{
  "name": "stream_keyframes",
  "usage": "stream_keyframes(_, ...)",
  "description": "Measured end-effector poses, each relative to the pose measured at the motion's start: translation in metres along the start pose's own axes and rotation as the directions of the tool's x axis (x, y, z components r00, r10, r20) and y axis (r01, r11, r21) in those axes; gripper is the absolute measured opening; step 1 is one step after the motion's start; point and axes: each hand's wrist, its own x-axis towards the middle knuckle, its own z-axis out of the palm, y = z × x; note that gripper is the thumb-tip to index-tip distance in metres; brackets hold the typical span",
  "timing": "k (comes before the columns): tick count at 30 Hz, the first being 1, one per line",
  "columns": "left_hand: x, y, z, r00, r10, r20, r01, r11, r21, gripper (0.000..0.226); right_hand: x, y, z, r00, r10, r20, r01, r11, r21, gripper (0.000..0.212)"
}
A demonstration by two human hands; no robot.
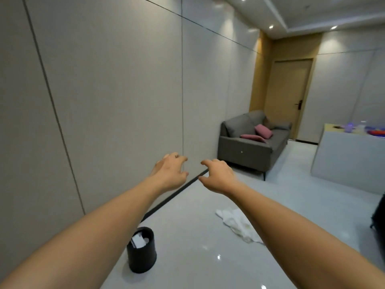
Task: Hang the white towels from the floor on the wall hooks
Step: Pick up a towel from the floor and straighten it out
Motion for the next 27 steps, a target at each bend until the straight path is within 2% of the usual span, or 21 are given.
stream_keyframes(7,0.132,0.057,0.116,0.979,0.183,0.093,-0.172,0.978,-0.115,0.054,0.066,0.143,0.024,0.961,0.276,0.002,-0.276,0.96,-0.055,0.06)
stream_keyframes(14,0.233,0.064,0.224,0.91,0.319,0.266,-0.27,0.941,-0.203,0.052,0.12,0.24,0.076,0.875,0.48,0.061,-0.481,0.877,0.013,0.054)
stream_keyframes(21,0.29,0.062,0.319,0.842,0.332,0.425,-0.241,0.937,-0.253,0.053,0.121,0.326,0.149,0.729,0.654,0.202,-0.678,0.73,0.083,0.054)
stream_keyframes(27,0.336,0.071,0.408,0.786,0.32,0.528,-0.223,0.945,-0.24,0.049,0.146,0.396,0.217,0.651,0.694,0.308,-0.746,0.659,0.092,0.055)
